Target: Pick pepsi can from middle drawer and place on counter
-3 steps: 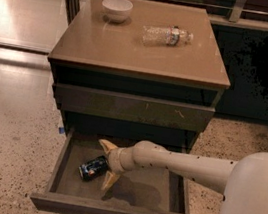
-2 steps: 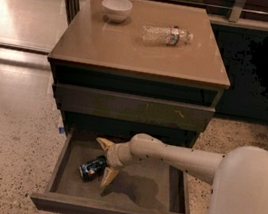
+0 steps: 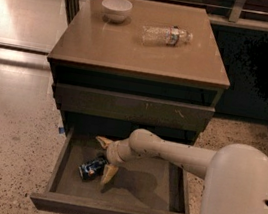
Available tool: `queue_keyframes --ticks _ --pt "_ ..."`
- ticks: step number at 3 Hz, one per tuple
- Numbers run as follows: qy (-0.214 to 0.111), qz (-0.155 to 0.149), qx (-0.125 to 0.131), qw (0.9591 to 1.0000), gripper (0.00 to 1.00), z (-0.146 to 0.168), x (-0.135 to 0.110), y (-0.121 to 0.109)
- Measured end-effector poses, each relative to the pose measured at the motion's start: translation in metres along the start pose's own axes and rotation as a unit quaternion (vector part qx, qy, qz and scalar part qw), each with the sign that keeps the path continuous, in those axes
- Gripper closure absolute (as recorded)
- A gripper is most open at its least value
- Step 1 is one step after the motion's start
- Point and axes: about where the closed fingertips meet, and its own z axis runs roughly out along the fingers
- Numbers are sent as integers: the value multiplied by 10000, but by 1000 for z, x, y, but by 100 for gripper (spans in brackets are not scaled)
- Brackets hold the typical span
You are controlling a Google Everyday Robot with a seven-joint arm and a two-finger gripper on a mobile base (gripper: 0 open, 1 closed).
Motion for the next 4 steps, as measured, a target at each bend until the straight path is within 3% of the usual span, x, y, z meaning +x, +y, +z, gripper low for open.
queue_keyframes --ticks 3,4 --pt "166 -9 -383 9991 0 26 7 8" --pt "166 -9 -384 9991 18 26 7 8"
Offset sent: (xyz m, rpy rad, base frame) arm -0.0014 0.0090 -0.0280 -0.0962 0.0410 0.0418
